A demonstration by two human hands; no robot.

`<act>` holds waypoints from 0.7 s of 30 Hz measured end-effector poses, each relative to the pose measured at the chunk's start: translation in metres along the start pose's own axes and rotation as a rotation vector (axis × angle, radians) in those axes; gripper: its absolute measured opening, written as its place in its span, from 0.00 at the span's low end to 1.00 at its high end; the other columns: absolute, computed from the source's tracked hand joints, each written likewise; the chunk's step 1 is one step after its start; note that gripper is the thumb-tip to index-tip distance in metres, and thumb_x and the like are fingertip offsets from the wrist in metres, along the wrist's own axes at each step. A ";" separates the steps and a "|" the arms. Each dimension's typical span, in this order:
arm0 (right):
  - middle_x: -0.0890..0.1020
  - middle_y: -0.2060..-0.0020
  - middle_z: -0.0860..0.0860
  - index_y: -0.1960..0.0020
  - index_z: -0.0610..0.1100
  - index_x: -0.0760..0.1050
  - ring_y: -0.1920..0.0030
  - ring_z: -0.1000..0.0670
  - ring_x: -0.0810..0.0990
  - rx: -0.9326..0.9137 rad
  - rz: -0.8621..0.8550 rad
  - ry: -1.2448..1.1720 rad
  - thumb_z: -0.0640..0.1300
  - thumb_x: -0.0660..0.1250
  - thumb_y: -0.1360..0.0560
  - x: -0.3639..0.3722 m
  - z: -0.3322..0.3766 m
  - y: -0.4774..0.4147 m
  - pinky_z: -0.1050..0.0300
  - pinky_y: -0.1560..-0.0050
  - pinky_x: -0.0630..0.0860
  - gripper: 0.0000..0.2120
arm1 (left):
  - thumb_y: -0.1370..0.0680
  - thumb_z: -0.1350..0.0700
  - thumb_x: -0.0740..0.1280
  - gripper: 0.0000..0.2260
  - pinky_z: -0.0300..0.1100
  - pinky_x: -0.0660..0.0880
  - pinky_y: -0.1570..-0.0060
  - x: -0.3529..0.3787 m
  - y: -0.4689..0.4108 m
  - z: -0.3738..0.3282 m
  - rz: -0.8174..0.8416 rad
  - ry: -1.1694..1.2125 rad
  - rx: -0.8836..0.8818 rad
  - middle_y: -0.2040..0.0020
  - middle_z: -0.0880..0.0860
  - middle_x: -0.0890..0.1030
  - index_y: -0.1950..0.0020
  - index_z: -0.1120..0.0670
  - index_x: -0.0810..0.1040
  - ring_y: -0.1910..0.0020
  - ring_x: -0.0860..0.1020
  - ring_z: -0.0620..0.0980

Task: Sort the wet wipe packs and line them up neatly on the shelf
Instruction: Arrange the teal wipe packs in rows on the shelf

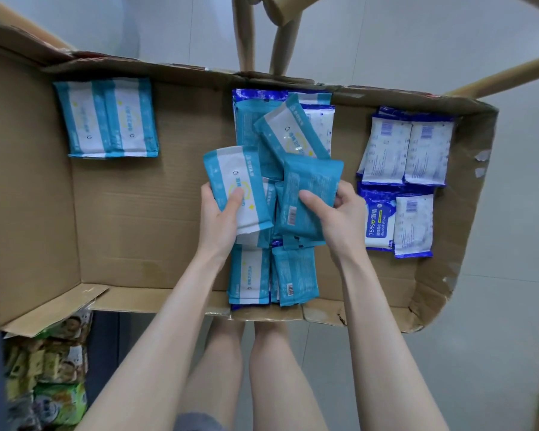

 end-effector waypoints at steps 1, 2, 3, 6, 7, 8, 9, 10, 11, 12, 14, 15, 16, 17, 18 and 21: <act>0.75 0.41 0.46 0.56 0.50 0.80 0.45 0.54 0.78 -0.041 0.008 0.039 0.39 0.74 0.30 0.006 0.008 -0.011 0.58 0.45 0.77 0.08 | 0.20 0.58 0.63 0.11 0.28 0.74 0.58 0.001 -0.004 -0.003 -0.003 0.004 0.008 0.47 0.44 0.77 0.39 0.53 0.66 0.55 0.78 0.32; 0.72 0.39 0.48 0.54 0.48 0.79 0.44 0.58 0.74 -0.077 0.014 0.090 0.39 0.73 0.29 0.013 0.016 -0.022 0.64 0.44 0.75 0.07 | 0.20 0.58 0.63 0.12 0.29 0.74 0.58 0.003 -0.007 -0.007 -0.006 0.008 0.015 0.47 0.45 0.77 0.39 0.54 0.66 0.55 0.78 0.33; 0.70 0.37 0.49 0.50 0.46 0.79 0.41 0.58 0.71 -0.111 0.020 0.158 0.40 0.72 0.28 0.020 0.021 -0.033 0.64 0.41 0.72 0.07 | 0.20 0.58 0.63 0.12 0.29 0.75 0.58 0.004 -0.011 -0.010 -0.007 0.007 0.021 0.47 0.45 0.77 0.38 0.55 0.66 0.54 0.78 0.34; 0.66 0.32 0.49 0.44 0.42 0.77 0.32 0.49 0.62 -0.193 0.025 0.465 0.47 0.70 0.27 0.039 0.029 -0.059 0.50 0.32 0.62 0.14 | 0.20 0.59 0.63 0.12 0.29 0.74 0.61 0.008 -0.019 -0.015 -0.003 0.000 0.028 0.49 0.44 0.77 0.39 0.55 0.66 0.58 0.78 0.32; 0.66 0.32 0.49 0.42 0.42 0.75 0.32 0.47 0.62 -0.215 0.014 0.577 0.48 0.70 0.26 0.042 0.030 -0.063 0.51 0.33 0.58 0.16 | 0.20 0.59 0.63 0.11 0.29 0.74 0.62 0.008 -0.020 -0.015 -0.006 -0.001 0.026 0.49 0.44 0.77 0.40 0.54 0.66 0.59 0.78 0.32; 0.68 0.34 0.48 0.40 0.42 0.73 0.33 0.47 0.63 -0.229 -0.005 0.664 0.49 0.70 0.27 0.043 0.032 -0.064 0.53 0.36 0.56 0.19 | 0.20 0.59 0.64 0.11 0.29 0.74 0.61 0.008 -0.021 -0.014 -0.009 -0.005 0.025 0.49 0.44 0.77 0.40 0.54 0.66 0.58 0.78 0.32; 0.69 0.36 0.48 0.39 0.42 0.71 0.35 0.46 0.64 -0.240 -0.035 0.706 0.49 0.70 0.27 0.042 0.033 -0.065 0.54 0.37 0.56 0.21 | 0.20 0.58 0.64 0.11 0.29 0.75 0.60 0.007 -0.022 -0.012 -0.012 -0.008 0.023 0.49 0.44 0.77 0.40 0.54 0.66 0.57 0.78 0.33; 0.70 0.39 0.47 0.39 0.43 0.70 0.37 0.46 0.66 -0.254 -0.070 0.712 0.49 0.71 0.28 0.040 0.036 -0.063 0.53 0.37 0.57 0.22 | 0.20 0.58 0.64 0.11 0.29 0.75 0.59 0.007 -0.021 -0.012 -0.012 -0.009 0.021 0.49 0.43 0.77 0.39 0.54 0.66 0.56 0.78 0.34; 0.71 0.41 0.47 0.39 0.43 0.69 0.39 0.47 0.68 -0.260 -0.089 0.674 0.48 0.72 0.30 0.038 0.036 -0.062 0.51 0.35 0.60 0.23 | 0.20 0.58 0.64 0.12 0.29 0.75 0.58 0.007 -0.020 -0.011 -0.011 -0.007 0.019 0.49 0.43 0.77 0.39 0.54 0.66 0.55 0.78 0.34; 0.72 0.43 0.47 0.39 0.42 0.68 0.41 0.47 0.70 -0.256 -0.079 0.586 0.46 0.74 0.31 0.037 0.037 -0.059 0.49 0.35 0.64 0.24 | 0.21 0.58 0.64 0.12 0.30 0.76 0.57 0.006 -0.018 -0.011 -0.012 0.001 0.019 0.49 0.43 0.77 0.39 0.54 0.67 0.55 0.78 0.34; 0.74 0.46 0.47 0.37 0.43 0.66 0.44 0.49 0.73 -0.205 -0.047 0.387 0.42 0.75 0.32 0.036 0.035 -0.053 0.49 0.40 0.71 0.28 | 0.21 0.58 0.65 0.13 0.30 0.76 0.57 0.003 -0.013 -0.012 -0.020 0.014 0.024 0.48 0.44 0.78 0.38 0.55 0.68 0.54 0.78 0.35; 0.75 0.47 0.47 0.36 0.44 0.66 0.46 0.50 0.74 -0.182 -0.045 0.330 0.42 0.75 0.32 0.035 0.035 -0.049 0.52 0.41 0.73 0.29 | 0.22 0.58 0.66 0.14 0.30 0.76 0.57 0.000 -0.010 -0.014 -0.024 0.023 0.028 0.47 0.45 0.79 0.38 0.55 0.69 0.54 0.79 0.36; 0.76 0.48 0.47 0.36 0.45 0.68 0.47 0.51 0.75 -0.179 -0.044 0.308 0.42 0.75 0.32 0.032 0.037 -0.044 0.54 0.43 0.75 0.28 | 0.22 0.58 0.67 0.14 0.31 0.76 0.57 -0.003 -0.007 -0.015 -0.025 0.037 0.029 0.47 0.46 0.79 0.38 0.55 0.70 0.53 0.79 0.37; 0.77 0.48 0.48 0.38 0.45 0.71 0.49 0.51 0.77 -0.187 -0.031 0.284 0.42 0.75 0.32 0.030 0.040 -0.039 0.53 0.45 0.76 0.25 | 0.22 0.58 0.67 0.13 0.32 0.76 0.56 -0.007 -0.004 -0.017 -0.024 0.064 0.026 0.46 0.46 0.80 0.39 0.54 0.71 0.52 0.80 0.39; 0.79 0.49 0.49 0.41 0.44 0.74 0.50 0.52 0.79 -0.183 0.001 0.229 0.42 0.75 0.32 0.028 0.043 -0.033 0.52 0.48 0.78 0.21 | 0.22 0.58 0.67 0.11 0.35 0.77 0.54 -0.012 0.000 -0.018 -0.020 0.096 0.018 0.46 0.46 0.80 0.41 0.52 0.72 0.51 0.81 0.40; 0.83 0.52 0.51 0.46 0.41 0.77 0.53 0.54 0.83 -0.071 0.192 -0.035 0.37 0.72 0.28 0.036 0.043 -0.008 0.58 0.57 0.80 0.12 | 0.21 0.58 0.65 0.09 0.41 0.78 0.50 -0.033 0.011 -0.023 0.007 0.157 0.005 0.45 0.48 0.81 0.43 0.50 0.72 0.47 0.81 0.45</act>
Point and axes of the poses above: each hand's wrist, its own y-axis away from the middle knuckle, its own x-axis out of the palm, z = x × y, the point moved 6 cm from there along -y, towards the middle knuckle
